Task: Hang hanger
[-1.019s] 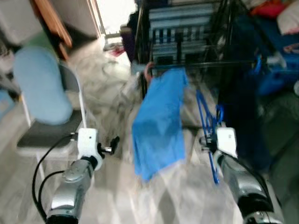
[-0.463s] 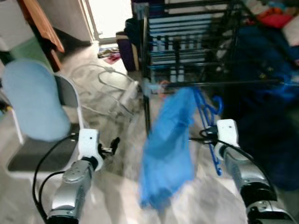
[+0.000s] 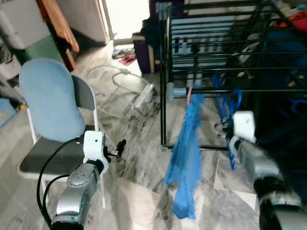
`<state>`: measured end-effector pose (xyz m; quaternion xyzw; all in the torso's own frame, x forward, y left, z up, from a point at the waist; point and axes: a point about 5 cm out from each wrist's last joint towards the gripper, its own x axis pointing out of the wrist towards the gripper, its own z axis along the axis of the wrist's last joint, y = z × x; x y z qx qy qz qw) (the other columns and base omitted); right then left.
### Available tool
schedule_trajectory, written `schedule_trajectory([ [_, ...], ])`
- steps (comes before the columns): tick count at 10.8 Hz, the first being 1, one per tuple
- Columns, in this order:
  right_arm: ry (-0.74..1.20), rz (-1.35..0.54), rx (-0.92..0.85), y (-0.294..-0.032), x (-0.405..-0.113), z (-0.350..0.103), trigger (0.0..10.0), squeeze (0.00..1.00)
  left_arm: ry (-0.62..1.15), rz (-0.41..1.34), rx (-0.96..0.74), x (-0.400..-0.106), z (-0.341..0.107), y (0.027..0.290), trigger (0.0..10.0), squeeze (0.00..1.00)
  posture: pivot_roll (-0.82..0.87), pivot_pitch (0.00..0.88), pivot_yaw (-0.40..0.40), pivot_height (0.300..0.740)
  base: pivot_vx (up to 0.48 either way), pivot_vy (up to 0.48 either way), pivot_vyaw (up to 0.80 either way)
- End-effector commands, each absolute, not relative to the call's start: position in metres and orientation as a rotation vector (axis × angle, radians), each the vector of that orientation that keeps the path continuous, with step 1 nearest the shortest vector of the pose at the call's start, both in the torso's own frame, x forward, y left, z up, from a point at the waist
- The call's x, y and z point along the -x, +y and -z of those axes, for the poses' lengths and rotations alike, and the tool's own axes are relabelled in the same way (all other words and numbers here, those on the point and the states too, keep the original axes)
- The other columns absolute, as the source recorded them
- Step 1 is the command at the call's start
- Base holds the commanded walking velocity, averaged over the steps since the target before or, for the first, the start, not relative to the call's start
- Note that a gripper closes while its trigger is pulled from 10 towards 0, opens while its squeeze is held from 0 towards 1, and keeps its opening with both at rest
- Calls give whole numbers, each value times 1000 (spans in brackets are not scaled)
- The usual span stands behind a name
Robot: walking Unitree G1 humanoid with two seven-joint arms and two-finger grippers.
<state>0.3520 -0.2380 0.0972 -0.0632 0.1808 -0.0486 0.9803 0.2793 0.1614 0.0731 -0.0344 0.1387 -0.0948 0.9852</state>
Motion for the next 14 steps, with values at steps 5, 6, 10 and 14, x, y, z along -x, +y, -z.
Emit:
schedule_trajectory([
  [5,354,190,133,-257,-371,-127,10000,0,284,191,59,-274,-77,162,10000,0,-114,0,90,740,0,0,0],
  [6,393,184,124,-257,-372,-126,10000,0,286,191,56,-273,-77,162,10000,0,-108,0,89,740,0,0,0],
  [10,481,184,32,-250,-371,-114,10000,0,318,183,28,-265,-77,170,10000,0,-64,0,88,740,0,0,0],
  [14,541,162,7,-247,-361,-92,10000,0,340,198,-2,-265,-80,173,10000,0,-54,0,106,740,0,0,0],
])
